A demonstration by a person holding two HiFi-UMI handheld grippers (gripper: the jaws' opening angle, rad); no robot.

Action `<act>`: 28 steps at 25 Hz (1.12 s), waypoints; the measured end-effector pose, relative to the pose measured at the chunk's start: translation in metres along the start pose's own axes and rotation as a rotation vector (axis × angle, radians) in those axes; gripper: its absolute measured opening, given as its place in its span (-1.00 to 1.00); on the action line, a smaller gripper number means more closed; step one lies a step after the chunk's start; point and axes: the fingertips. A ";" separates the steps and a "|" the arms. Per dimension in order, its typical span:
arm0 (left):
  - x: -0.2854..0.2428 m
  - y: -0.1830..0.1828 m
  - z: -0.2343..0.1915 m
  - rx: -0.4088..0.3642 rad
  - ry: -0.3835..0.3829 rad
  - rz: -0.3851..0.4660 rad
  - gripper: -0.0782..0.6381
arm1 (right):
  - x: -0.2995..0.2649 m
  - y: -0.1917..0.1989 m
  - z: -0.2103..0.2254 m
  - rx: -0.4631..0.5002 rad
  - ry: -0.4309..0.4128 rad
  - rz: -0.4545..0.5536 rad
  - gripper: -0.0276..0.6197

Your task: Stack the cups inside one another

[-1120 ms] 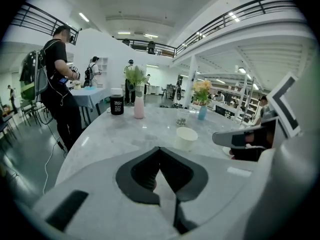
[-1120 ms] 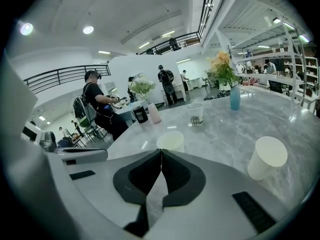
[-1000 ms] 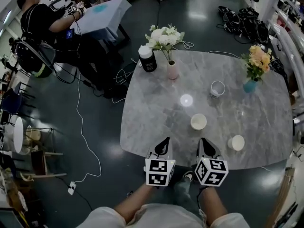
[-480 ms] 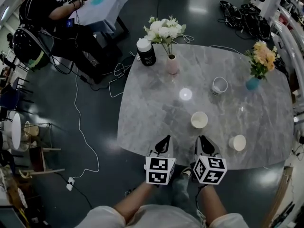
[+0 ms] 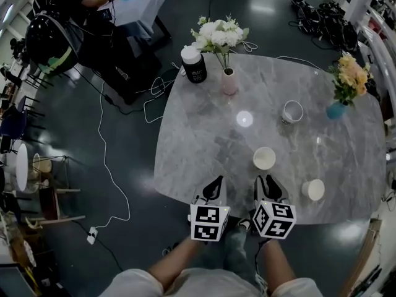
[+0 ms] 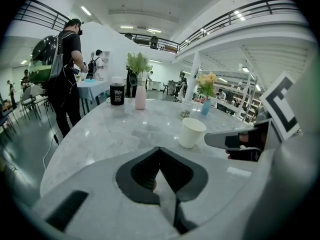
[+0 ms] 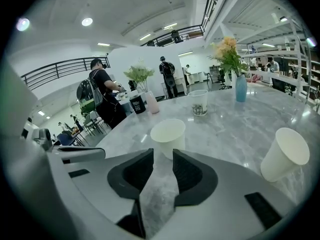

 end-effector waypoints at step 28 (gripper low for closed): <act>-0.017 0.016 -0.025 0.022 -0.015 -0.059 -0.79 | -0.049 -0.004 0.013 0.078 0.080 -0.031 -0.21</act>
Point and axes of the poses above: the fingertips, and each gripper's own axes: x backward along the fingers, z to its right, y out of its underside, and after that the axes turned 1 degree about -z, right-handed
